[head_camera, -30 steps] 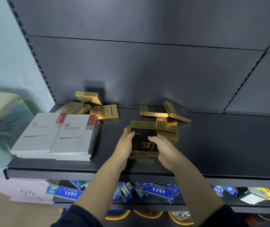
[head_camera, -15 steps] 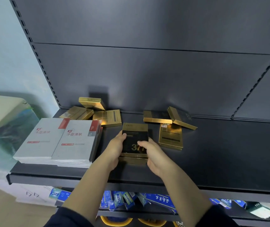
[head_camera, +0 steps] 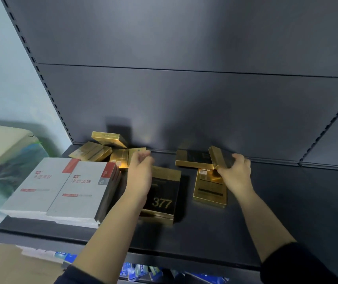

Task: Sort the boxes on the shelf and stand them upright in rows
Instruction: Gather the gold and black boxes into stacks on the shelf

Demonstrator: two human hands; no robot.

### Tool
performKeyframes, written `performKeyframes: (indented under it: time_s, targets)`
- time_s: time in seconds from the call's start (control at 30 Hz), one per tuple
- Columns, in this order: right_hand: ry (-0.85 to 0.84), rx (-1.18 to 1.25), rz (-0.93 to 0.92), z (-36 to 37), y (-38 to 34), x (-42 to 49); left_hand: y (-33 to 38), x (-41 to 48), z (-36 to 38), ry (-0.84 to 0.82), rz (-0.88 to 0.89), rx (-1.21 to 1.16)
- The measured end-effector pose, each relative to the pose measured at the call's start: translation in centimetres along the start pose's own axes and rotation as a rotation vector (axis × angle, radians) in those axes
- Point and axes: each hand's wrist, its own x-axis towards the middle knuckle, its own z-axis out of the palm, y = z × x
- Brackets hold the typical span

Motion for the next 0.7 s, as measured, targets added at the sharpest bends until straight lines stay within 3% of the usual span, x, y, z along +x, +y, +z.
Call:
performKeyframes:
  time_s: [0.17,0.3,0.37,0.43,0.6,0.7]
  targets:
    - [-0.123,-0.290,-0.074,0.1,3.8,3.8,0.5,0.5,4.2,0.012,0.096,0.134]
    - [-0.055,-0.378,-0.233,-0.2,4.1,4.6,1.4,1.0,5.8,0.045,0.271,0.659]
    - [0.078,-0.352,-0.341,-0.6,3.4,4.5,2.2,0.9,6.4,-0.024,0.250,0.519]
    - [0.158,-0.241,-0.419,-0.9,2.2,4.2,2.9,1.1,6.9,-0.103,0.105,0.256]
    - [0.073,0.278,-0.595,-1.5,-2.1,1.5,3.2,2.7,6.5,-0.311,-0.340,-0.232]
    - [0.049,0.355,-0.679,-1.1,-3.3,-0.2,2.9,3.1,5.8,-0.440,-0.370,-0.285]
